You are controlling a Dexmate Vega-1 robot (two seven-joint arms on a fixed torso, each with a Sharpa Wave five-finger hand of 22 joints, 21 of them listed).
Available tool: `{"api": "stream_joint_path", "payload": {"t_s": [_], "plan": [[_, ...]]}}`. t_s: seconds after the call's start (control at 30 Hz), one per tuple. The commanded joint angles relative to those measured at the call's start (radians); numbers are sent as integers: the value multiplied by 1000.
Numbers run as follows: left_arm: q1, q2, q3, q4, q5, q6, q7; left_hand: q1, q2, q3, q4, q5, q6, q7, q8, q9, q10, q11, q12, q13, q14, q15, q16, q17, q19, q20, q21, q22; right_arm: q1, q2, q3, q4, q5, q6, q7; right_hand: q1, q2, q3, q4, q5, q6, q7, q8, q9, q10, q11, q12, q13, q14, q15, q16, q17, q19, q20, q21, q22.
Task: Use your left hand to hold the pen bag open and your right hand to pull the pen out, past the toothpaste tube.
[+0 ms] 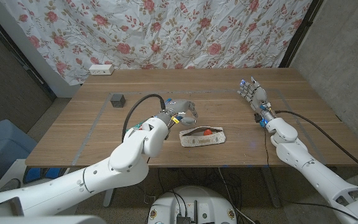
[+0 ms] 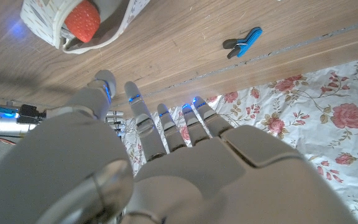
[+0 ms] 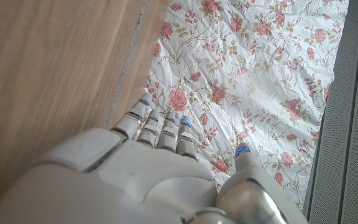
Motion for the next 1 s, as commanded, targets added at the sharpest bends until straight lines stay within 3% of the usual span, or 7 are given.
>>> {"api": "stream_joint_path", "payload": {"t_s": [0.03, 0.63, 1.0], "plan": [[62, -73, -2, 44, 214, -31, -112, 22, -5, -10, 1, 6, 32, -3, 6, 5, 16, -4, 0, 4, 12, -76, 2, 6, 8, -3, -2, 3, -8, -5, 6, 3, 14, 6, 20, 2, 8, 1, -3, 3, 9, -1, 5, 2, 7, 4, 3, -1, 9, -1, 7, 1, 6, 0, 3, 2], [177, -191, -66, 130, 440, -146, -198, 52, -8, -20, 4, 7, 56, -7, -1, 7, 26, -5, -2, 4, 18, -82, 2, 6, 6, -1, -3, 3, -2, -2, 11, 22, 27, 14, 46, -8, 8, -1, 3, 3, 12, -2, 5, 2, 8, 1, 3, -1, 9, 1, 8, 1, 7, 2, 3, 2], [223, -298, -78, 189, 596, -174, -255, 69, -9, -26, 5, 7, 77, -4, -3, 7, 32, -6, -3, 4, 19, -82, 1, 6, 2, 1, -4, 4, 0, -3, 11, 28, 31, 16, 58, -10, 8, 0, 4, 3, 12, -3, 4, 2, 9, 5, 3, -1, 9, 0, 7, -1, 8, 2, 3, 2]]}}
